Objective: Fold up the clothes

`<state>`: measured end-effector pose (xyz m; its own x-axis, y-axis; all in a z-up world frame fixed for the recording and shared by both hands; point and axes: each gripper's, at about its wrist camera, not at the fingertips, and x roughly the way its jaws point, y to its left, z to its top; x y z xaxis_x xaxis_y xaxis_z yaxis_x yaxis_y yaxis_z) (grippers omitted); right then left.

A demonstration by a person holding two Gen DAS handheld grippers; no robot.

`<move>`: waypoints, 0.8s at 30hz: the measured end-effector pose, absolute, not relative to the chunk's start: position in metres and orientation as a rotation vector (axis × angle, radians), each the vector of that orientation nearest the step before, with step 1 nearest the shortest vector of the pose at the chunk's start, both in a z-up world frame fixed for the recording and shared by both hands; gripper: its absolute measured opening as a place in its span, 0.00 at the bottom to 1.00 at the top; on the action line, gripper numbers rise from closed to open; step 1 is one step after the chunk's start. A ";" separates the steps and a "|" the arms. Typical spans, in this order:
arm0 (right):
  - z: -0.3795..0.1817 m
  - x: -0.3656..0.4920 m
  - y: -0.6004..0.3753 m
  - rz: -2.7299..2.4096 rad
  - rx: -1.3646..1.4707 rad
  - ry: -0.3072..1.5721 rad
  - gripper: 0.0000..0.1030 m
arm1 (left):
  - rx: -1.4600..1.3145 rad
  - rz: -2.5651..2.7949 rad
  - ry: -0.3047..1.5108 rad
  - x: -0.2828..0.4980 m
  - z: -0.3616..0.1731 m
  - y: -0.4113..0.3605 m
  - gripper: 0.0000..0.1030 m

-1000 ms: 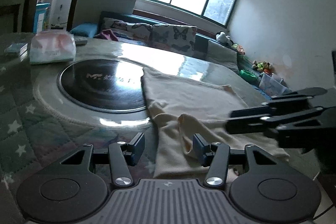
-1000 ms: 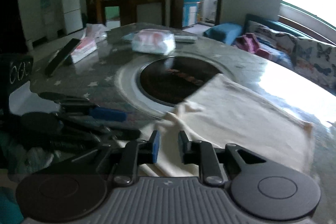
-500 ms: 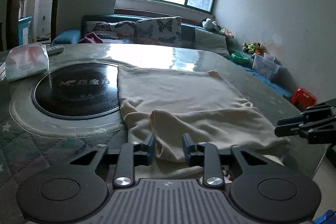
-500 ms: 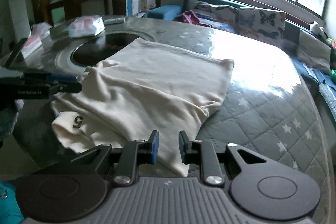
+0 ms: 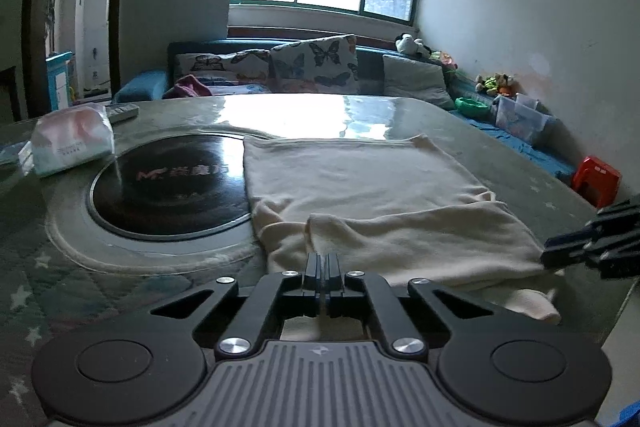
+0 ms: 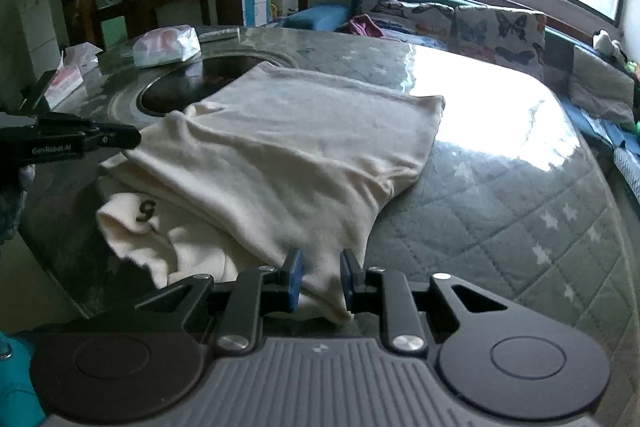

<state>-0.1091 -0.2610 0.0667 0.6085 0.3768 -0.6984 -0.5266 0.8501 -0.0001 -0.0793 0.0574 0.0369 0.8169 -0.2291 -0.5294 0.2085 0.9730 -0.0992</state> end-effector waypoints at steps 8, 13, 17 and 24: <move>0.081 -0.082 -0.255 0.526 -0.221 0.679 0.20 | -0.076 -0.233 0.589 -0.069 0.047 0.056 0.05; 0.074 -0.065 -0.244 0.549 -0.221 0.673 0.20 | -0.085 -0.283 0.567 -0.056 0.052 0.043 0.05; 0.066 -0.055 -0.238 0.553 -0.213 0.682 0.20 | -0.071 -0.295 0.587 -0.037 0.042 0.034 0.05; 0.056 -0.046 -0.241 0.546 -0.208 0.709 0.19 | -0.059 -0.272 0.639 -0.032 0.025 0.050 0.05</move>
<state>-0.0461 -0.2411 0.0561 0.6269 0.4038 -0.6663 -0.5414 0.8407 0.0001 -0.0318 0.0498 0.0254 0.7686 -0.2686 -0.5806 0.2322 0.9628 -0.1381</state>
